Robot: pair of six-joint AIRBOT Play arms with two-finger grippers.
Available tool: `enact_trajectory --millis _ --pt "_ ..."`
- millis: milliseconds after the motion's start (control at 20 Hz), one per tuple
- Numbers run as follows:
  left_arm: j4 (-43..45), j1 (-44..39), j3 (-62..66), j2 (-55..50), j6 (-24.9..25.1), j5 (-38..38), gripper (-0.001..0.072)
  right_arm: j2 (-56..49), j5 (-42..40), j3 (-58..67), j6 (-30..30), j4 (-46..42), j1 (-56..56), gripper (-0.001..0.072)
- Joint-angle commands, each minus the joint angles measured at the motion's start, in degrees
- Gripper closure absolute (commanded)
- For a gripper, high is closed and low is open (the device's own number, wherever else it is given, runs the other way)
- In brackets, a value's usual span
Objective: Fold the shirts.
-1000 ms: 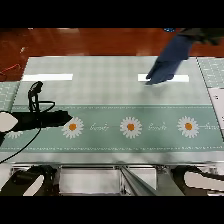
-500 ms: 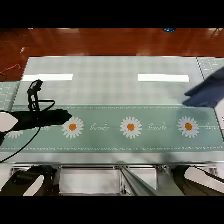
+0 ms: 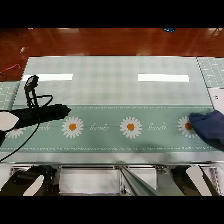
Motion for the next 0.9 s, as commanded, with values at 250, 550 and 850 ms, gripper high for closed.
enact_trajectory --millis 250,550,850 --pt "0.1 0.0 0.2 -4.2 0.3 6.2 0.0691 4.5 -2.1 -12.1 4.8 -16.6 -3.2 0.0305" --pt "0.0 6.6 21.0 -12.9 1.0 2.1 0.0691 3.7 -29.8 -4.3 -6.7 37.0 6.3 0.0684" --pt "4.9 -2.7 43.8 -21.7 0.5 -6.7 0.0692 -13.1 -36.1 5.7 -8.4 24.1 59.3 0.0684"
